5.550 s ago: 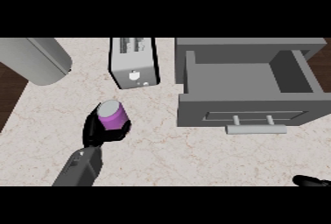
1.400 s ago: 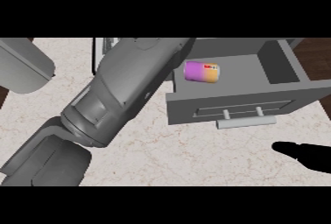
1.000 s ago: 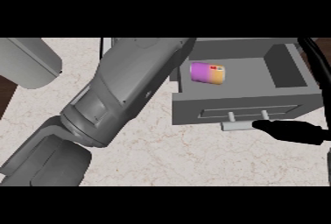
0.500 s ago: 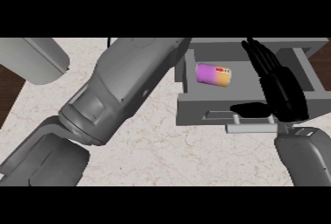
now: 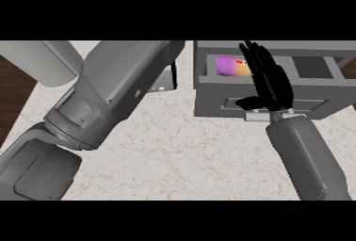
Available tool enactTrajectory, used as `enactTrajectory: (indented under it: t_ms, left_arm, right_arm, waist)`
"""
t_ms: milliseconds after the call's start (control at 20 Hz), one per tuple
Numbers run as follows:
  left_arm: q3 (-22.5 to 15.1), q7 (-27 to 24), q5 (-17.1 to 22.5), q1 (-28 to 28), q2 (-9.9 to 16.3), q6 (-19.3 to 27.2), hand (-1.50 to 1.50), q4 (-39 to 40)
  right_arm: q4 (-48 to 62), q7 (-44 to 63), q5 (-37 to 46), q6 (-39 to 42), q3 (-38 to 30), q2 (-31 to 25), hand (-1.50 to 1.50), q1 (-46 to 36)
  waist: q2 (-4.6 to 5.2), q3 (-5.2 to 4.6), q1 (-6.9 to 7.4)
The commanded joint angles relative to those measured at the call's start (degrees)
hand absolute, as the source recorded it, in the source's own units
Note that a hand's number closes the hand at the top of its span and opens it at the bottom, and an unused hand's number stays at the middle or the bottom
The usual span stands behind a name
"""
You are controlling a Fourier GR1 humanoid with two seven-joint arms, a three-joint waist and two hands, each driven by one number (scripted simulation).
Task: Pick up the can, place it into the drawer and close the drawer
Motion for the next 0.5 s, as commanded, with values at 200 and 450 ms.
enactTrajectory:
  t_ms: [200,450]
  left_arm:
    - [-0.6,3.5,-1.8,3.7,3.7,-0.7,-1.5,-4.3]
    - [-1.0,5.0,-2.4,5.6,5.3,-1.1,-1.5,-8.0]
  right_arm:
    - [19.5,-0.1,6.1,-14.6,-3.9,3.1,-1.5,-10.3]
    - [29.4,-0.1,6.7,-18.1,-7.0,2.8,-1.5,-20.6]
  waist:
    - [-0.24,0.01,1.08]
    - [0.14,0.02,2.77]
